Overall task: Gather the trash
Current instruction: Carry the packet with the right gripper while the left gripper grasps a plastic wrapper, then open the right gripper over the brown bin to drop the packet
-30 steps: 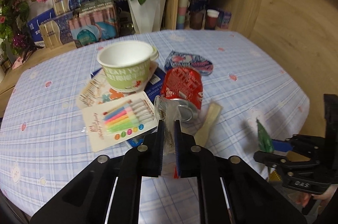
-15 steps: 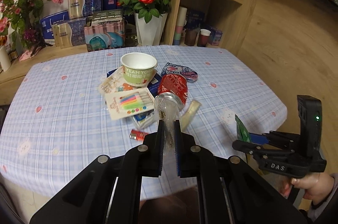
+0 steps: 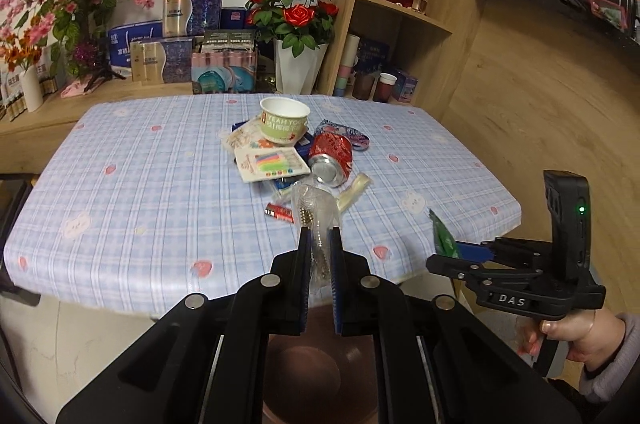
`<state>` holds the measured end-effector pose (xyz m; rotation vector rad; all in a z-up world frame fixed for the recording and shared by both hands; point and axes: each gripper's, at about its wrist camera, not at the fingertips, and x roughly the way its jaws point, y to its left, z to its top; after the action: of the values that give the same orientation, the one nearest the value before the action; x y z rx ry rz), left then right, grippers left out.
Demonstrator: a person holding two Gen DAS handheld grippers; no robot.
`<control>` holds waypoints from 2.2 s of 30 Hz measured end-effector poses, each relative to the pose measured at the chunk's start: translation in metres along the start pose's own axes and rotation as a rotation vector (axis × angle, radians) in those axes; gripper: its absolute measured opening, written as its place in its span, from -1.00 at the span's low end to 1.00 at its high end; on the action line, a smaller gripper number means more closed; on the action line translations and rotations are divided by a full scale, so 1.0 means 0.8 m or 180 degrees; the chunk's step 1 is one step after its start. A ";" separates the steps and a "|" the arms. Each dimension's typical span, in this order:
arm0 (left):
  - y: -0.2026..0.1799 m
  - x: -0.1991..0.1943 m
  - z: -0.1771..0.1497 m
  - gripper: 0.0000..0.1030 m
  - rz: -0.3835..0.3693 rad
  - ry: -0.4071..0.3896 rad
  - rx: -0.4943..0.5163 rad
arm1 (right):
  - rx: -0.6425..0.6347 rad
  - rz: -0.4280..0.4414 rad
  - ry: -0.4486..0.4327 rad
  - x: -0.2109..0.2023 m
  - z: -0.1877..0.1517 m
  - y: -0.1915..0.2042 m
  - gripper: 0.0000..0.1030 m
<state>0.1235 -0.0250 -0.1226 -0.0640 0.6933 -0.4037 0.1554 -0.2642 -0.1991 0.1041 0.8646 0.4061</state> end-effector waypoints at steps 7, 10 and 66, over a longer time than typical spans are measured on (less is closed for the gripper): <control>0.006 -0.019 -0.022 -0.82 -0.0018 -0.0018 -0.0074 | -0.0127 0.0044 0.0136 -0.001 -0.026 0.029 -0.23; 0.008 -0.022 -0.027 -0.82 -0.0025 -0.0020 -0.0099 | -0.0156 0.0039 0.0197 0.001 -0.034 0.035 -0.23; -0.045 0.006 -0.027 0.83 0.0508 -0.0324 0.0427 | 0.0239 -0.0623 -0.0273 -0.034 -0.027 -0.042 0.86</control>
<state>0.1007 -0.0583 -0.1352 0.0965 0.5651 -0.2907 0.1335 -0.3074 -0.2016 0.1042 0.7972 0.1848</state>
